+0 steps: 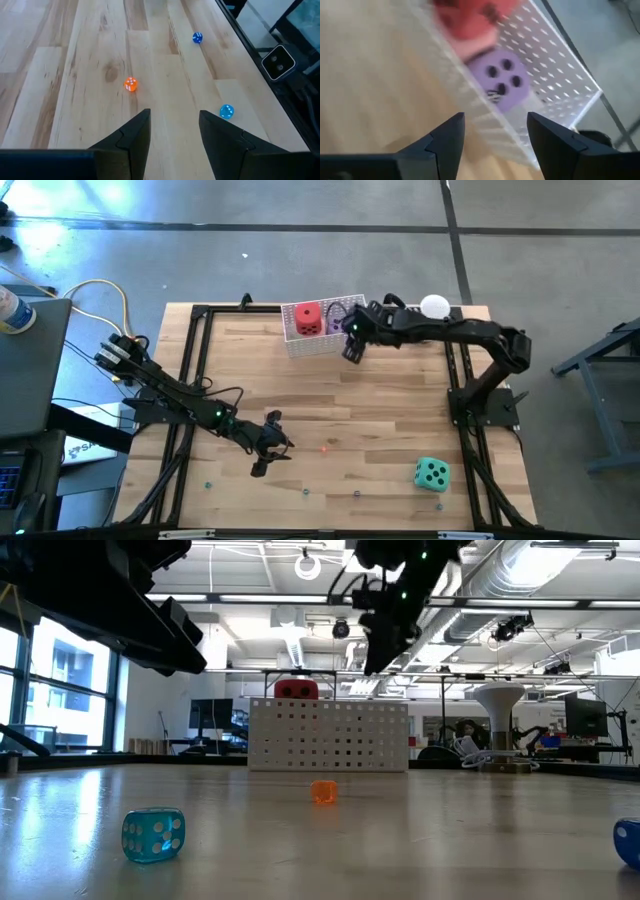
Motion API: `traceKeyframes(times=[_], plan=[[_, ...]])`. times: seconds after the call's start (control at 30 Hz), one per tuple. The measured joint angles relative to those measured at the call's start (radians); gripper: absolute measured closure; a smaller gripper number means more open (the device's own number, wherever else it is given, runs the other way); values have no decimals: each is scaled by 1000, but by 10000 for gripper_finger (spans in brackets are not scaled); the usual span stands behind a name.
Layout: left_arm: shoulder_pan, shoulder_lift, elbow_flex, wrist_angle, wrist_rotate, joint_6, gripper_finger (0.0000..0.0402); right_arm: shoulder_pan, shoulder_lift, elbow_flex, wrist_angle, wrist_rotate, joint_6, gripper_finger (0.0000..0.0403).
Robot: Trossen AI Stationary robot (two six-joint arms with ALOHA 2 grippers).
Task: Pick & Place Dice
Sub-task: Put the large blue dice into the white bin
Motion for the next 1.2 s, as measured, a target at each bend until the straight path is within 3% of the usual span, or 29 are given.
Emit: traceKeyframes(times=[0.2, 0.6, 0.97, 1.2], plan=[[0, 0, 0, 3, 0, -1, 238, 131, -57, 0, -60, -28, 69, 199], [0, 0, 0, 16, 0, -2, 238, 337, -41, -1, -148, -235, 230, 199], [0, 0, 0, 23, 1, 18, 238, 460, -44, 0, -147, -264, 241, 199], [0, 0, 0, 33, 1, 42, 238, 531, -43, 0, -145, -260, 337, 199]])
